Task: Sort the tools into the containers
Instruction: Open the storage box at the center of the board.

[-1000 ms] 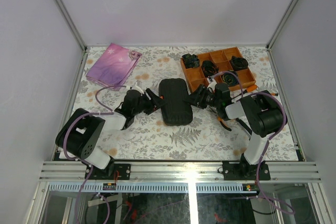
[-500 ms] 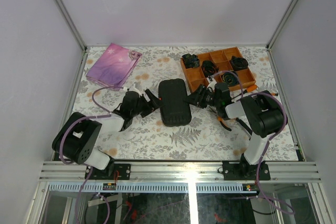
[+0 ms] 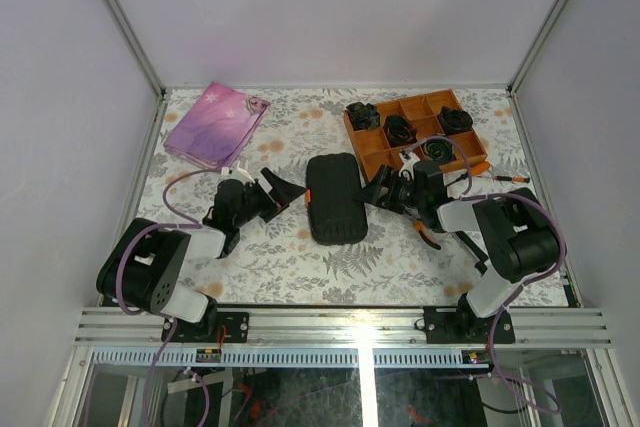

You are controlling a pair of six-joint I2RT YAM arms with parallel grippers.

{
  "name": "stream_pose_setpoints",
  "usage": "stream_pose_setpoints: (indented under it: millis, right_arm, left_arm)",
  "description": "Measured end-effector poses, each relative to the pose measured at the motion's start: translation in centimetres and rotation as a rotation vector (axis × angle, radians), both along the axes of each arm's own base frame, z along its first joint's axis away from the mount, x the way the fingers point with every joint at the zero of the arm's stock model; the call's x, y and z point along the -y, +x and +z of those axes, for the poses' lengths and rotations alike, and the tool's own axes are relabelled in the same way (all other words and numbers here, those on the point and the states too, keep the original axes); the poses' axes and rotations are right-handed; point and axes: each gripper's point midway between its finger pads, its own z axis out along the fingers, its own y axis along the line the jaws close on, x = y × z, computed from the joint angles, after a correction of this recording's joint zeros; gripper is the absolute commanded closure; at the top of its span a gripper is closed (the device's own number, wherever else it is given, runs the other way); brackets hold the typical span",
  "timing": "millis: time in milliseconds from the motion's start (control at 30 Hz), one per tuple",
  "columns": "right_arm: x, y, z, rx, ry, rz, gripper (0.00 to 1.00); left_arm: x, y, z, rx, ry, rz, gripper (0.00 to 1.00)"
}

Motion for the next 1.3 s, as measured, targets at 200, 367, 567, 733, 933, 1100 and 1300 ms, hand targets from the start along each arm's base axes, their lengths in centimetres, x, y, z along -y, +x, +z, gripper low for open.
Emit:
stream_pose_setpoints:
  millis: [200, 367, 567, 733, 933, 1100, 1300]
  right_arm:
    - [-0.3, 0.0, 0.5, 0.008, -0.001, 0.031, 0.05]
    - [-1.5, 0.5, 1.4, 0.036, 0.024, 0.067, 0.1]
    - [-3.1, 0.8, 1.4, 0.034, 0.032, 0.11, 0.22]
    - [-3.1, 1.4, 0.6, -0.004, 0.002, 0.098, 0.32]
    - [-3.1, 1.7, 0.6, -0.008, -0.014, 0.09, 0.44]
    - [-3.0, 1.8, 0.5, -0.009, -0.013, 0.085, 0.51]
    - [-2.6, 2.0, 0.4, -0.017, 0.051, 0.071, 0.52]
  left_arm:
    - [0.3, -0.1, 0.5, 0.017, -0.014, -0.021, 0.03]
    - [0.4, -0.1, 0.7, 0.024, -0.018, -0.026, 0.03]
    - [0.5, -0.1, 0.6, 0.026, -0.021, -0.033, 0.03]
    - [0.5, -0.2, 0.4, 0.019, -0.018, -0.033, 0.03]
    - [0.5, -0.2, -0.4, -0.004, -0.012, -0.033, 0.03]
    - [0.5, -0.2, -0.4, 0.0, -0.014, -0.033, 0.02]
    - [0.7, -0.1, -0.1, 0.006, -0.029, -0.037, 0.0]
